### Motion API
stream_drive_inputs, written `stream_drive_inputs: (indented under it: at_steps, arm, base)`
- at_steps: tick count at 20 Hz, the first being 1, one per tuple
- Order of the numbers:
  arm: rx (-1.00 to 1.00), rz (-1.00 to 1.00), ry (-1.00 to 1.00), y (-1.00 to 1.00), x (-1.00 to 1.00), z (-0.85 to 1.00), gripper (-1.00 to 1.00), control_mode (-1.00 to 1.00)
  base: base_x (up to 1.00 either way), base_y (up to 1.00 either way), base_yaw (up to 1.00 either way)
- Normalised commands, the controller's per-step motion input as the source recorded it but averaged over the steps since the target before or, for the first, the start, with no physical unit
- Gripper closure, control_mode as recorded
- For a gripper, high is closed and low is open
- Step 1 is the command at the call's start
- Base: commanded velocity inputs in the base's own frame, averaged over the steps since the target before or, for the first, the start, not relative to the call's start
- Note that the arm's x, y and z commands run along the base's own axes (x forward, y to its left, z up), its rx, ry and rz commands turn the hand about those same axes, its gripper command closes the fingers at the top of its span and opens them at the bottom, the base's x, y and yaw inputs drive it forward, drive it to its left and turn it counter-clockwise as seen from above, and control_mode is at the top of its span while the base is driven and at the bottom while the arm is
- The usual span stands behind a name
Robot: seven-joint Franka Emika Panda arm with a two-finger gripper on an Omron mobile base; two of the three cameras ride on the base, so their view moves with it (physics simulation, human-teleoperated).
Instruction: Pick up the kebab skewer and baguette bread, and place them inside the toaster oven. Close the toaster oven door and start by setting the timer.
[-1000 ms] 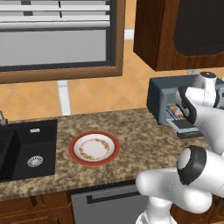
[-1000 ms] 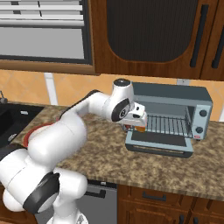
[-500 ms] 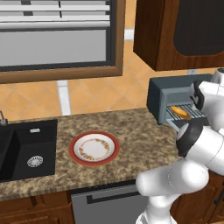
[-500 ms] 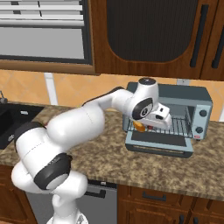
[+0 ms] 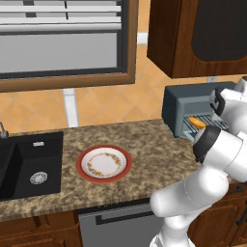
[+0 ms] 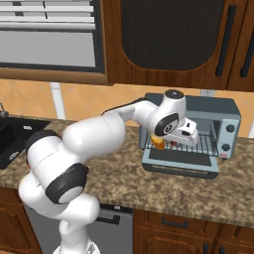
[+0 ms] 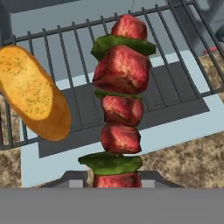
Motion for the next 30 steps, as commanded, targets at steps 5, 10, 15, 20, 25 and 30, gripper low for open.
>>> stream_drive_inputs:
  at_steps: [5,10,15,20,25,30]
  arm:
    - [0.0,0.1,-0.07,0.0,0.05,-0.3,1.0,-1.0]
    - [0.0,0.13,-0.05,0.0,0.33,-0.06,1.0,-1.0]
    - [0.0,0.1,0.0,-0.03,0.37,0.0,1.0,-1.0]
    - [0.0,0.12,0.0,-0.11,0.15,-0.02,1.0,-1.0]
    - [0.0,0.11,0.0,-0.04,0.01,-0.06,1.0,-1.0]
    - [0.0,0.08,0.0,0.0,0.02,-0.02,1.0,-1.0]
  base:
    - [0.0,0.0,0.0]
    - [0.0,0.0,0.0]
    - [0.0,0.0,0.0]
    - [0.0,0.0,0.0]
    - [0.0,0.0,0.0]
    - [0.0,0.0,0.0]
